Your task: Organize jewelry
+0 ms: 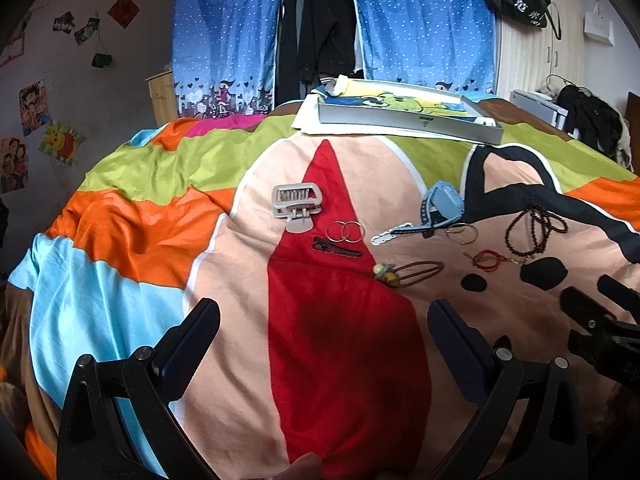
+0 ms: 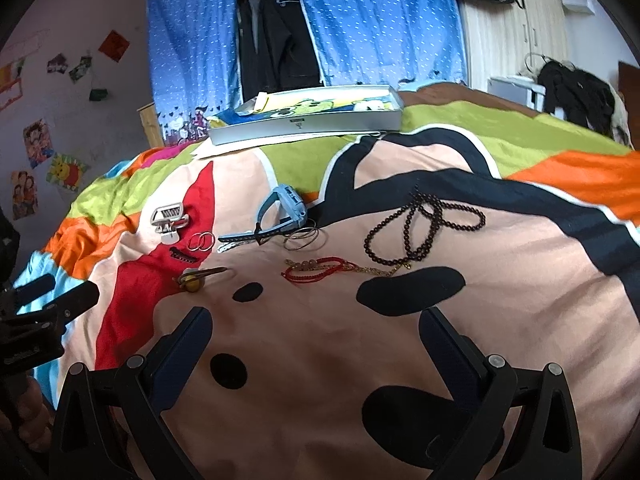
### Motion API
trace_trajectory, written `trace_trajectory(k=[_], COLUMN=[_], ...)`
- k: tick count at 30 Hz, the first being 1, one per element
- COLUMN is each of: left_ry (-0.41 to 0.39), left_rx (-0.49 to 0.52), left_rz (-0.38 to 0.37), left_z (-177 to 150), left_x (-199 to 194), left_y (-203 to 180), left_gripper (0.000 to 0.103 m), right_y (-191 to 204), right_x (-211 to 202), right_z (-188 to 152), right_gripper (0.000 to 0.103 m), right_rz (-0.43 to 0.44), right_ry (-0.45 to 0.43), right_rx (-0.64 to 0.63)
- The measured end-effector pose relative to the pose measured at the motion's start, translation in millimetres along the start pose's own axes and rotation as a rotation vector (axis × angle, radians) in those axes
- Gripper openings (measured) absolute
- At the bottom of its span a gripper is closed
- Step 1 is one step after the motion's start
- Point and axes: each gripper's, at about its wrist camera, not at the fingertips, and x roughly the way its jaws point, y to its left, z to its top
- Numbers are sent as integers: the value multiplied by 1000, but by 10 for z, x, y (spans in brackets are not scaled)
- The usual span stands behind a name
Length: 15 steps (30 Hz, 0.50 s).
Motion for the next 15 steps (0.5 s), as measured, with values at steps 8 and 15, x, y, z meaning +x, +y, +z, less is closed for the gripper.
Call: trace_trajectory(k=[8,15], left_ry=[36,48], left_rx=[79,133], left_rz=[11,28], left_z=[198,539], left_x=[121,479], left_y=[72,284], left_gripper=[102,102], right_y=[-71,-27], right_x=[74,348], right_z=[52,363], right_gripper=[103,103], right_rz=[8,36], right_ry=[29,40], right_rx=[27,-73])
